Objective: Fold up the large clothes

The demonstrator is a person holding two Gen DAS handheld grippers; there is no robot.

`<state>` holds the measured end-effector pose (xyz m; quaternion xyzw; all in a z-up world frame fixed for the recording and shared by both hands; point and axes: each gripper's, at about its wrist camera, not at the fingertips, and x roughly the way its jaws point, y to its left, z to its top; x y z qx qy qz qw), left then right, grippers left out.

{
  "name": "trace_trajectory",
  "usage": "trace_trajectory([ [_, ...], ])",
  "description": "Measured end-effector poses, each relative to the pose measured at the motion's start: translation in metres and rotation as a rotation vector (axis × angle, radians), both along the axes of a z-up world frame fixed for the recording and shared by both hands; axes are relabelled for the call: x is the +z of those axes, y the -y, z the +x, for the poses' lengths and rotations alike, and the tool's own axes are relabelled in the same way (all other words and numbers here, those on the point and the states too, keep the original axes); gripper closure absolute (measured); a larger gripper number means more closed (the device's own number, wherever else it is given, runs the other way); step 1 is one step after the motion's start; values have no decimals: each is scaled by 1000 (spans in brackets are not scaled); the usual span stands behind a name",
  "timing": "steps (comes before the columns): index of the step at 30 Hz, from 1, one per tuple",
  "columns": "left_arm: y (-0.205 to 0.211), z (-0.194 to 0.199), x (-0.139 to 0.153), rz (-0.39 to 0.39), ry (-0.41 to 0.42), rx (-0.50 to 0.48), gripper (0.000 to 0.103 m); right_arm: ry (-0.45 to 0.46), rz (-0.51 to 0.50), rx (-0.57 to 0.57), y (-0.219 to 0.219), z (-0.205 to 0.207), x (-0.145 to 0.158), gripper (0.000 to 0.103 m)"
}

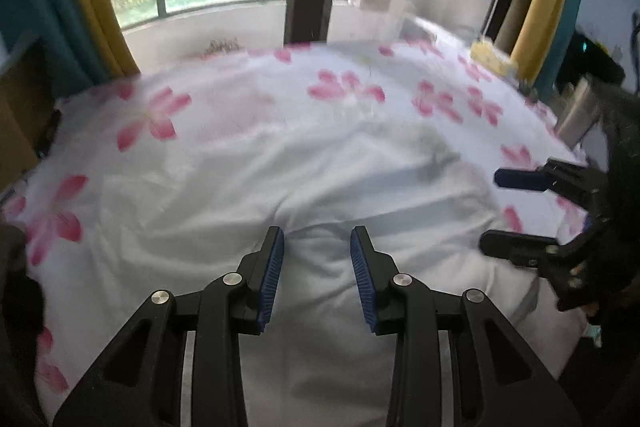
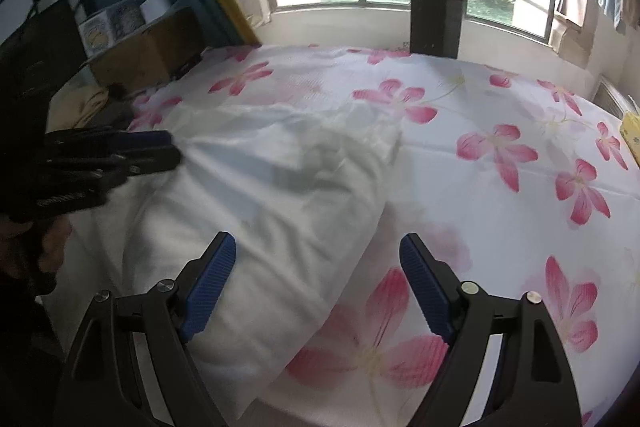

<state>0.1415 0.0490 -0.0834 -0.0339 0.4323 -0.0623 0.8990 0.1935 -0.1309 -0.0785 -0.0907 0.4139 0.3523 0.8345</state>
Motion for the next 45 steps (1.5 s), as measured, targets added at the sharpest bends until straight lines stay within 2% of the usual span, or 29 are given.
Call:
trace_trajectory([
  [3,-4,-3,-10,-16,-15,23,58,-19,-13,2,1,-9,-9,19],
  [8,-11,-10,-19,-44,-14,45,51,-27,-58,3,-2,-23,-34,19],
  [14,-11,-20,-19,-45,-36,45,49,14,-82,3,-3,-34,-37,17],
  [19,-18,-36,-16,-43,-45,70,49,8,-80,-14,1,-39,-36,17],
  [24,-31,-51,-6,-50,-14,123,49,11,-80,-25,4,-43,-29,17],
  [31,-75,-70,10,-74,36,275,44,43,-70,-33,10,-45,-13,17],
  [37,-117,-74,0,-107,33,388,43,48,-42,-49,16,-37,-3,17],
  [40,-131,-73,-9,-135,20,426,37,49,-29,-61,19,-31,1,17],
  [43,-141,-67,-23,-176,-23,436,34,53,-17,-76,21,-23,6,17],
  [45,-141,-63,-24,-176,-7,426,29,57,-15,-85,22,-19,8,17],
])
